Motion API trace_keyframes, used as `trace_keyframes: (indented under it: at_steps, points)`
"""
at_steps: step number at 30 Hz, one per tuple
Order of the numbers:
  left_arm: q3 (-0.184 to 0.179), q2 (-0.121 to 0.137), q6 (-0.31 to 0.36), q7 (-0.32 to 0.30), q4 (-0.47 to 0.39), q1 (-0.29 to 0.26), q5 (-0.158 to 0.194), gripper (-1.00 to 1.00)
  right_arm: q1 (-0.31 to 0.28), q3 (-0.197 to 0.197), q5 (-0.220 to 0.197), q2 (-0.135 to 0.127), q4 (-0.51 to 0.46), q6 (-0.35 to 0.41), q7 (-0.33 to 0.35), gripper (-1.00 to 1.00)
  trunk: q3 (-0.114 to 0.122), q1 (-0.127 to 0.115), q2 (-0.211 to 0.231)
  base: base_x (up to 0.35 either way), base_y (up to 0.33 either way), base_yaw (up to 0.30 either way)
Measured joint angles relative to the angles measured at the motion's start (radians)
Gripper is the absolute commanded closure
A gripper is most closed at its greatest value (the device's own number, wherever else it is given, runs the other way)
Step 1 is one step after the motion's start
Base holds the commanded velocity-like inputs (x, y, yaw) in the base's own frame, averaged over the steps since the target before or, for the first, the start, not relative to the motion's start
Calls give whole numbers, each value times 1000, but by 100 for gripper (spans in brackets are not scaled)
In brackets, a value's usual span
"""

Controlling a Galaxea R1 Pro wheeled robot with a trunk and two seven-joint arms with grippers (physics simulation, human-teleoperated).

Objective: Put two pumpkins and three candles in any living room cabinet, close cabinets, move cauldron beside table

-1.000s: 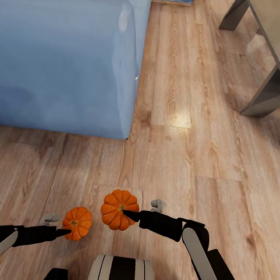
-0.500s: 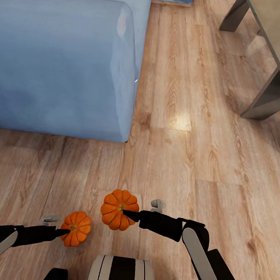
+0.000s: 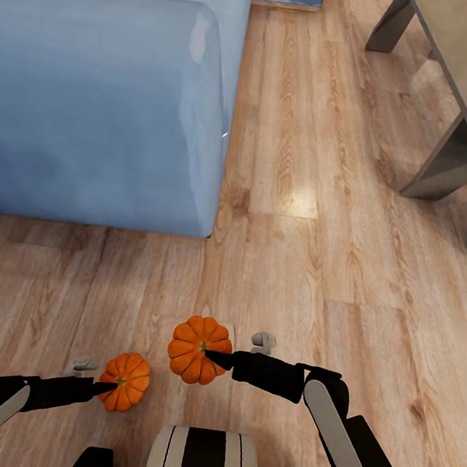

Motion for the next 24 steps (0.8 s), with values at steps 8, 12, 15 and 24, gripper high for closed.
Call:
trace_keyframes:
  at_steps: [8, 12, 15, 24]
  points:
    - [-2, 0, 6, -10, -1, 0, 11, -100, 0, 0, 1, 0, 0, 0, 0, 100, 0, 0, 0, 0, -50, 0]
    - [-2, 0, 6, -10, -1, 0, 11, -100, 0, 0, 0, 0, 0, 0, 0, 100, 0, 0, 0, 0, -3, 0]
    - [-2, 0, 6, -10, -2, 0, 12, -100, 0, 0, -1, 0, 0, 0, 0, 100, 0, 0, 0, 0, 0, 0]
    - [-2, 0, 6, -11, -1, 0, 11, -100, 0, 0, 0, 0, 0, 0, 0, 100, 0, 0, 0, 0, 0, 0]
